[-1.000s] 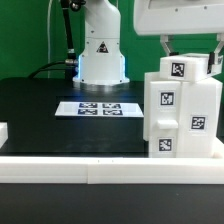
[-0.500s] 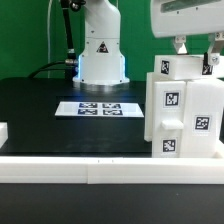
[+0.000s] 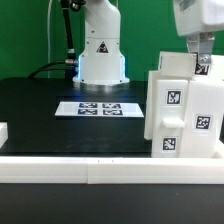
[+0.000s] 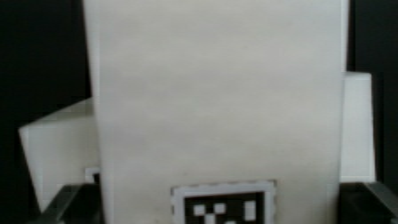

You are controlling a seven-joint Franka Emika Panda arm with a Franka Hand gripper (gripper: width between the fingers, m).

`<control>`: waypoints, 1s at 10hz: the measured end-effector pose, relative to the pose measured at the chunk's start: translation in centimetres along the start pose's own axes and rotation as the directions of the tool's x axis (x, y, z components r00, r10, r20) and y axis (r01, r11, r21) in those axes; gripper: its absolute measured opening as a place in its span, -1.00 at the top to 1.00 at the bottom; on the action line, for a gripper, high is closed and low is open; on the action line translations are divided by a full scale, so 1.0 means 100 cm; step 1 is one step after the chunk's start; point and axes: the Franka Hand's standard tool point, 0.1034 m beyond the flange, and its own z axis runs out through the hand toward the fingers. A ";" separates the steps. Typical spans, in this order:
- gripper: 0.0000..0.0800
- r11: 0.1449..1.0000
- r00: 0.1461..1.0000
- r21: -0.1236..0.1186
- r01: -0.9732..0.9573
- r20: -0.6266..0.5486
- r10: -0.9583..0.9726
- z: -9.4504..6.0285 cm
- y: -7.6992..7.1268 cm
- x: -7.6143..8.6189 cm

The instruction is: Assemble cabinet

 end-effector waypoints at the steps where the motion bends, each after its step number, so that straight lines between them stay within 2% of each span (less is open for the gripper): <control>1: -0.39 0.996 0.996 0.012 -0.089 0.008 0.089 0.000 -0.001 0.000; 4: -0.39 0.989 0.988 0.006 -0.148 0.035 0.148 0.001 -0.001 -0.002; 5: -0.79 0.994 0.993 0.005 -0.111 0.036 0.111 0.001 0.000 -0.003; 6: -0.93 0.993 0.993 0.006 -0.114 0.040 0.113 0.000 0.000 -0.003; 10: -1.00 0.996 0.991 0.011 -0.092 0.097 0.091 -0.020 -0.007 -0.007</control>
Offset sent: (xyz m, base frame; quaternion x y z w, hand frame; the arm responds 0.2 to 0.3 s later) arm 0.0000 0.0000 0.0000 0.0000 0.0000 0.1790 0.9838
